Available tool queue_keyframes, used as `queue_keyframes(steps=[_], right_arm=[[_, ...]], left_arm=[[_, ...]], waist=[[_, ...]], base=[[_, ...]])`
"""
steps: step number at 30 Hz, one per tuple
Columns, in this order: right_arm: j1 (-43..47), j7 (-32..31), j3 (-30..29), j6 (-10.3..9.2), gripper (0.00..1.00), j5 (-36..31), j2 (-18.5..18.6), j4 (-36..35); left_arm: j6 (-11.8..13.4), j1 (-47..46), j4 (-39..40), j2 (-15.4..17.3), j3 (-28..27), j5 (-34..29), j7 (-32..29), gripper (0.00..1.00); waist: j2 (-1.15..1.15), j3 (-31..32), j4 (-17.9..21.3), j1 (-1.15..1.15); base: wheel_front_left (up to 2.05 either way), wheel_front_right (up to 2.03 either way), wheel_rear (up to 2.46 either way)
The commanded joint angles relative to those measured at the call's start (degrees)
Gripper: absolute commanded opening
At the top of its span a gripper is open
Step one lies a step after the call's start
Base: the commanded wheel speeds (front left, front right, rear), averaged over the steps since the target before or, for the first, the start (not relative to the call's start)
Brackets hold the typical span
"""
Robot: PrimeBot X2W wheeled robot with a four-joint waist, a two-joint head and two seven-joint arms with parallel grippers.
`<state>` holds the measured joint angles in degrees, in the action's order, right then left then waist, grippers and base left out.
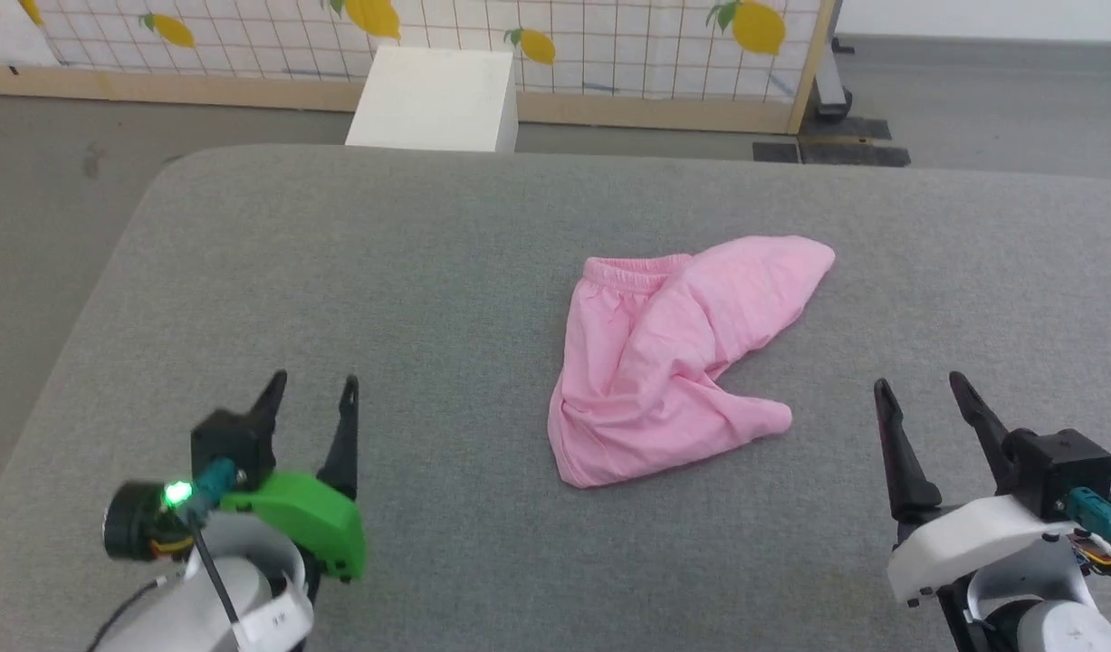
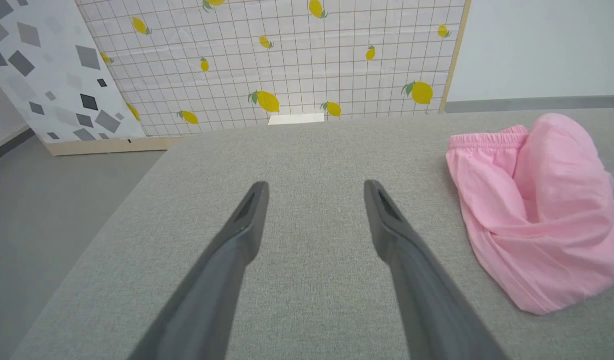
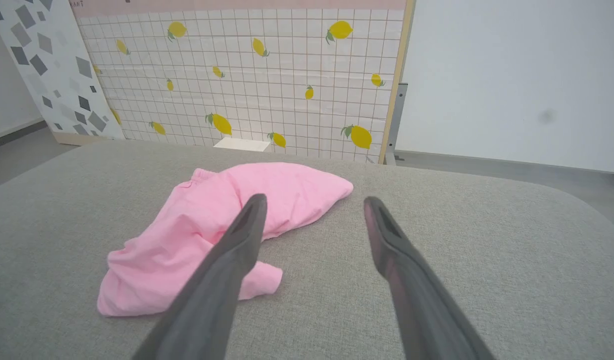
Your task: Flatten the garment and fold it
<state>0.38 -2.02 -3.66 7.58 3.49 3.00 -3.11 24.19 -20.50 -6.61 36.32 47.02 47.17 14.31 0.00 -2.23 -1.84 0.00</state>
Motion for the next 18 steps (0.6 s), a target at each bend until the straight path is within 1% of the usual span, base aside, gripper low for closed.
queue_keyframes(steps=[1, 3, 8, 13, 14, 16, 18], right_arm=[[0.7, -0.1, 0.2, -0.09, 1.00, -0.1, -0.1, -0.4], [1.1, -0.3, 0.3, -0.09, 1.00, -0.1, -0.1, -0.6], [1.6, -0.6, 0.5, -0.09, 1.00, -0.2, -0.1, -1.0], [1.4, -0.9, 1.2, -0.09, 1.00, -0.4, -0.1, -1.2], [1.4, -0.9, 1.2, -0.09, 1.00, -0.5, -0.1, -1.4], [1.2, -1.0, 1.3, -0.09, 1.00, -0.7, -0.1, -1.7], [1.0, -1.0, 1.5, -0.09, 1.00, -1.0, -0.1, -2.0]], left_arm=[[0.7, 1.4, 0.8, -0.5, -0.5, -1.2, 0.5, 1.00], [0.9, 2.9, 2.2, -0.8, -0.7, -2.8, 0.6, 1.00], [0.2, 5.0, 4.7, -1.4, -1.8, -5.8, 0.7, 1.00], [-2.7, 4.3, 5.6, -1.2, -1.2, -5.6, 0.0, 1.00], [-3.4, 3.6, 5.9, -1.0, -0.6, -6.0, -0.6, 1.00], [-5.5, 1.5, 6.9, -0.7, 1.1, -7.1, -2.4, 1.00], [-6.8, -0.6, 7.6, -1.1, 1.6, -6.8, -4.6, 1.00]], waist=[[0.00, 0.3, -0.2, 0.00], [0.00, 0.4, -0.2, 0.00], [0.00, 0.1, 0.0, 0.00], [0.00, -1.5, 1.1, 0.00], [0.00, -2.1, 1.3, 0.00], [0.00, -3.5, 2.0, 0.00], [0.00, -5.1, 2.8, 0.00]], base=[[0.00, 0.00, 0.00], [0.00, 0.00, 0.00], [0.00, 0.00, 0.00], [0.00, 0.00, 0.00], [0.00, 0.00, 0.00], [0.00, 0.00, 0.00], [0.00, 0.00, 0.00]])
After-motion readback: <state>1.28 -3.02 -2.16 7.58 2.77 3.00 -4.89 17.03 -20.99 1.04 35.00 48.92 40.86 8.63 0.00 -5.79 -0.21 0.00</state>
